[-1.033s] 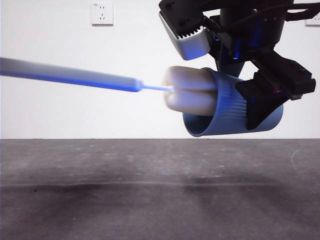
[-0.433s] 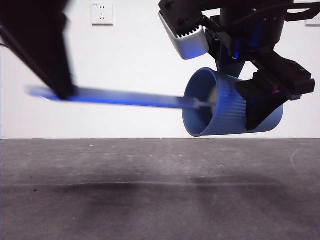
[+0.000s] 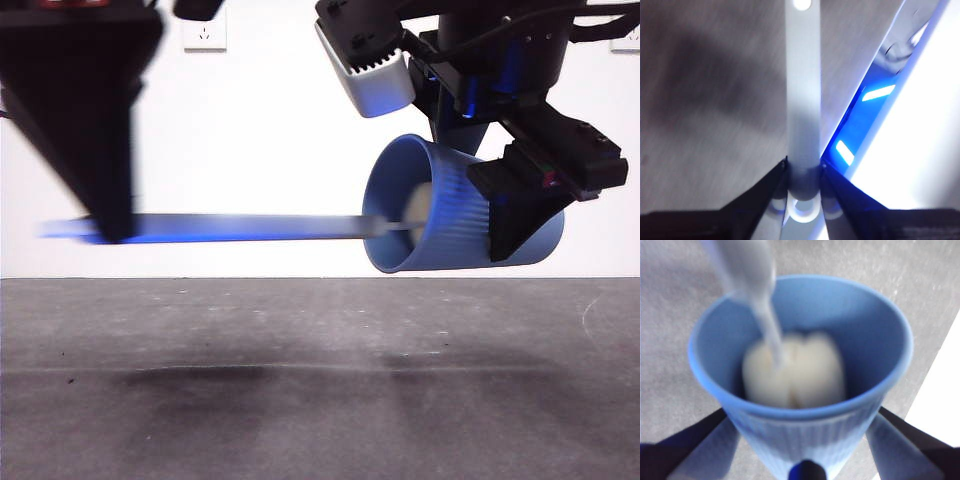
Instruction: Pick up the cup brush,pick up the cup,insert the brush into the cup,clean the cup,put the cup brush back,put the cup back to the fixed position on the table
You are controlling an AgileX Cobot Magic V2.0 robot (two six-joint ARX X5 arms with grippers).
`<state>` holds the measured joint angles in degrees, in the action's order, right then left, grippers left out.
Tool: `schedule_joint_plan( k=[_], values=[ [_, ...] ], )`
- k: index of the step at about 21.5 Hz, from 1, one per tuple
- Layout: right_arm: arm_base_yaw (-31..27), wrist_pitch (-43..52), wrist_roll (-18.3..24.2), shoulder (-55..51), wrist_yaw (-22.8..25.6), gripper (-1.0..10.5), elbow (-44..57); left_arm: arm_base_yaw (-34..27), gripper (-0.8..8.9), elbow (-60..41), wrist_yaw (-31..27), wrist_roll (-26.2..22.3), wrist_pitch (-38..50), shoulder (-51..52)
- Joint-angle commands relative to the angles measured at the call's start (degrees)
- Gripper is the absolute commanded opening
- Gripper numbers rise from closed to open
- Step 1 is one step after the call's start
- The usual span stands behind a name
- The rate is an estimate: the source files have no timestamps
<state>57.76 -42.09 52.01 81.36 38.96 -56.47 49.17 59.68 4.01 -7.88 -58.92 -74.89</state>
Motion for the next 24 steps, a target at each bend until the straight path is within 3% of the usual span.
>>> schedule_joint_plan(
  k=[1, 12, 19, 21, 24],
  values=[
    [0.04, -0.15, -1.22, 0.48, 0.17, -0.1, -0.17, -0.42, -0.09, 0.04, -2.69, 0.39, -4.66, 1.90],
    [0.04, -0.20, -6.64, 0.46, 0.48, -0.1, -0.17, -8.02, -0.09, 0.02, -8.48, 2.84, -15.28, 16.70],
    [0.02, 1.20, -16.72, 0.17, 0.39, -0.1, -0.17, -12.83, -0.09, 0.02, -8.44, 3.82, -18.29, 26.53],
    [0.02, 2.56, -20.90, -0.07, 0.35, -0.1, -0.17, -13.35, -0.09, 0.02, -8.41, 5.66, -17.86, 28.59],
    [0.04, 3.87, -30.82, -1.18, -0.37, -0.1, -0.17, -13.53, -0.09, -0.07, -8.41, 10.14, -14.71, 30.95]
  ],
)
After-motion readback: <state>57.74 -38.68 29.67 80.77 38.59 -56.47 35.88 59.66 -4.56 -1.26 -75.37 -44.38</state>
